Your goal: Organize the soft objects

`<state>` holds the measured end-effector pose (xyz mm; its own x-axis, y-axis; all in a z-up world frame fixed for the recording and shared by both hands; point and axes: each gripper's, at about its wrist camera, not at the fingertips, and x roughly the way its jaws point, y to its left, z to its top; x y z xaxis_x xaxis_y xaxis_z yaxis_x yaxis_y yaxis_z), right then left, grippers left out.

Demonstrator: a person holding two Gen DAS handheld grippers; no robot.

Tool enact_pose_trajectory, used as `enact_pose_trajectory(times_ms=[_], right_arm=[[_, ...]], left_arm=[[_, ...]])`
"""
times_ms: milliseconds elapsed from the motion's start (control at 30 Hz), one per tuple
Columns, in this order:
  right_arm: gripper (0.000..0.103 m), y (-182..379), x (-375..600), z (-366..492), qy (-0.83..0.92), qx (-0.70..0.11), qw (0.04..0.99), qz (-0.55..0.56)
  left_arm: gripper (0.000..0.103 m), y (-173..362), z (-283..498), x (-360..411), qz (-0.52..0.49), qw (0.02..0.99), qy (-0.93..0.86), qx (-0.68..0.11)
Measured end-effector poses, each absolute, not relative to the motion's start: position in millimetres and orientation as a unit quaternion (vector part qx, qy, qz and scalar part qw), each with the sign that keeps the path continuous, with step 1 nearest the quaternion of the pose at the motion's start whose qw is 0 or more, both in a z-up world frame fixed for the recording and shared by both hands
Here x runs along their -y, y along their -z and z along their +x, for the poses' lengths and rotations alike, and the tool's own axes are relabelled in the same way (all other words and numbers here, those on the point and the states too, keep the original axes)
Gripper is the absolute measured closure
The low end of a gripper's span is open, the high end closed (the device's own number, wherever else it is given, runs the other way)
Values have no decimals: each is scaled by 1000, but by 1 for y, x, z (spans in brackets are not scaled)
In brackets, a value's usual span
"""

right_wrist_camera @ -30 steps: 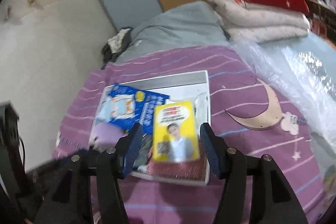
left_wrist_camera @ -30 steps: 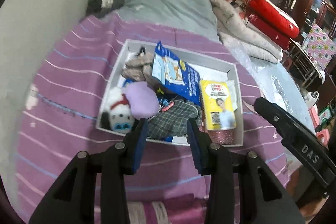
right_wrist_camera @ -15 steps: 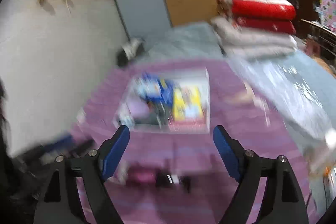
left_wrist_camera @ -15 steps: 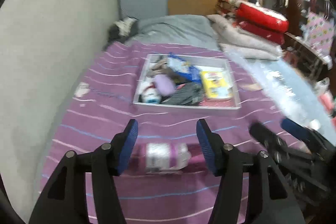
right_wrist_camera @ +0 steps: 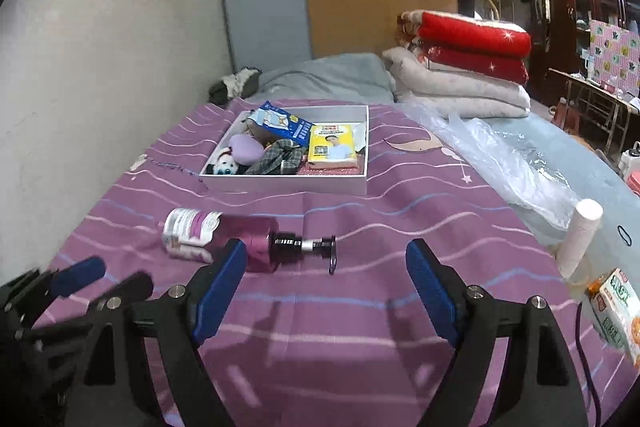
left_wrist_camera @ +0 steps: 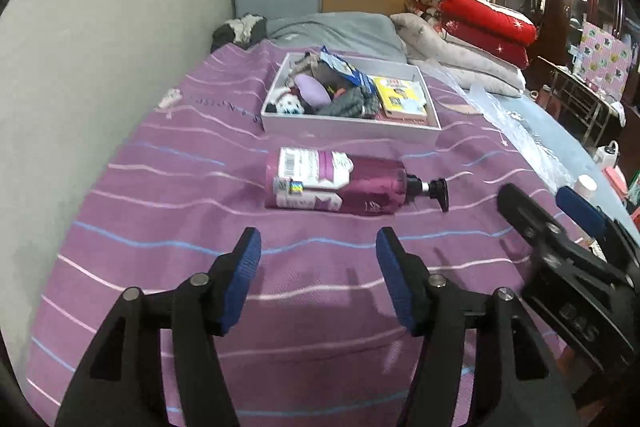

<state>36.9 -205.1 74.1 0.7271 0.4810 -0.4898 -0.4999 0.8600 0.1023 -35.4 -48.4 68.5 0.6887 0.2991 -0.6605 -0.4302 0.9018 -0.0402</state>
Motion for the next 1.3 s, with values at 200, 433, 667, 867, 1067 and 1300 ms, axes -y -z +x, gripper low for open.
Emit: enact_pose_trajectory(times_ms=[200, 433, 667, 867, 1067, 1300], right_arm=[[16, -64, 219, 43, -248, -286, 925, 12], [16, -47, 211, 50, -248, -327, 912, -9], [17, -45, 189, 35, -251, -304, 916, -77], [17, -42, 184, 36, -256, -310, 911, -89], [17, -42, 187, 38, -253, -312, 912, -83], [17, -43, 187, 36, -254, -308, 913, -84]], left_arm=[[41, -62, -41, 46, -109, 914, -199, -336], [40, -58, -43, 44, -112, 915, -197, -334], [40, -42, -39, 35, -134, 903, -195, -358], [40, -39, -39, 32, -146, 899, -194, -363], [40, -44, -41, 35, -138, 902, -193, -360], [40, -57, -45, 45, -110, 912, -207, -337]])
